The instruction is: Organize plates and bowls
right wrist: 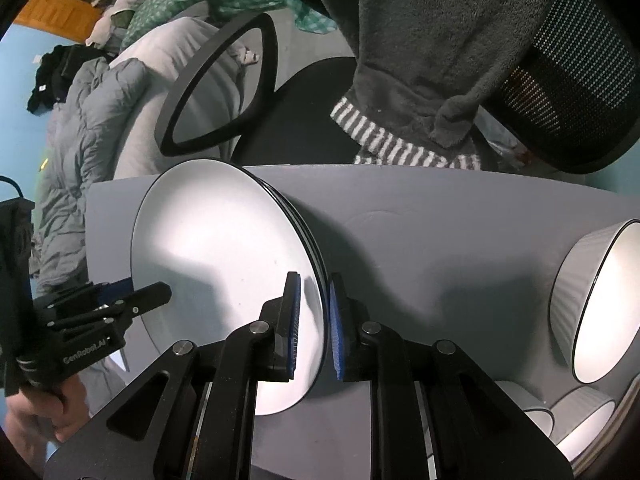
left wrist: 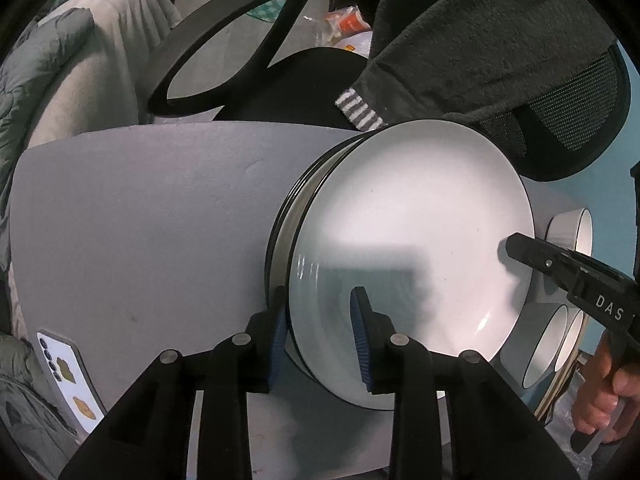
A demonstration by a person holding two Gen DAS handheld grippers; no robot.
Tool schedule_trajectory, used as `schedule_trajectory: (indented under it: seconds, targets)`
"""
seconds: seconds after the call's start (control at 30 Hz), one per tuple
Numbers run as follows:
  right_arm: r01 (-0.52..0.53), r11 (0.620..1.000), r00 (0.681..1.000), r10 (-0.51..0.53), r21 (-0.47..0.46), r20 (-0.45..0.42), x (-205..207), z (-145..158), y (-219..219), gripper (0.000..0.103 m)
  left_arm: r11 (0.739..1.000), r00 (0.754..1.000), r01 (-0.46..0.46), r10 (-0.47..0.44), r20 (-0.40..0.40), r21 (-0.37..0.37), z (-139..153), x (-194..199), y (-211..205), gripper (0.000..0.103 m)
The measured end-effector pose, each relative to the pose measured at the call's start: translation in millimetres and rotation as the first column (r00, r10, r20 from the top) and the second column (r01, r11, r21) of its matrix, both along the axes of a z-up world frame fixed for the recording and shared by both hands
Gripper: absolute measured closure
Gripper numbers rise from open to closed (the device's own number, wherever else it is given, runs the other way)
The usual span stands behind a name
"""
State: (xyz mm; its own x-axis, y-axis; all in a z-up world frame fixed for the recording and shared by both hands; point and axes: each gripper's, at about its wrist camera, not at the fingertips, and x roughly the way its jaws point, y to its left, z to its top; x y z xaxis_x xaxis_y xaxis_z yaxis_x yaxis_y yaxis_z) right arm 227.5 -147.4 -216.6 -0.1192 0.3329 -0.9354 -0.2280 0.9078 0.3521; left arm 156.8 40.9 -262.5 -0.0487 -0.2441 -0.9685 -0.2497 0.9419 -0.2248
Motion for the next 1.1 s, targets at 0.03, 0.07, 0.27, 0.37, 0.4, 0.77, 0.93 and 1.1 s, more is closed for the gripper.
schedule_trajectory:
  seconds: [0.03, 0.07, 0.27, 0.37, 0.4, 0.77, 0.93, 1.1]
  targets:
    - [-0.001, 1.000, 1.000, 0.001, -0.001, 0.001, 0, 1, 0, 0.088, 1.000, 1.000, -0.004, 0.004, 0.000, 0.001, 1, 0, 0, 0.072]
    - [-0.004, 1.000, 1.000, 0.004, -0.005, 0.005, -1, 1, 0, 0.088, 1.000, 1.000, -0.009, 0.009, 0.001, 0.004, 1, 0, 1, 0.072]
    - [-0.021, 0.999, 0.998, 0.023, -0.037, 0.053, -6, 10, 7, 0.072, 0.995, 0.999, -0.002, -0.003, 0.050, 0.096, 20, -6, -4, 0.049]
    - [-0.034, 0.998, 0.995, 0.038, -0.057, 0.089, -9, 17, 10, 0.059, 0.991, 0.995, 0.016, -0.029, 0.097, 0.136, 33, -10, -8, 0.045]
    - [-0.037, 0.997, 0.994, 0.043, -0.061, 0.100, -10, 21, 11, 0.057, 0.990, 0.994, 0.019, -0.033, 0.105, 0.138, 37, -11, -9, 0.045]
    - [-0.020, 0.998, 0.983, 0.032, -0.067, 0.180, -28, 61, 2, 0.038, 0.990, 0.976, -0.008, -0.022, 0.219, 0.138, 78, -31, -24, 0.033]
    - [0.012, 0.997, 0.977, 0.005, -0.077, 0.213, -39, 81, -15, 0.035, 0.990, 0.964, 0.015, -0.052, 0.260, 0.143, 94, -43, -43, 0.030]
    - [0.034, 0.994, 0.967, -0.007, -0.104, 0.254, -51, 98, -34, 0.031, 0.988, 0.953, 0.061, -0.099, 0.287, 0.140, 109, -56, -63, 0.030]
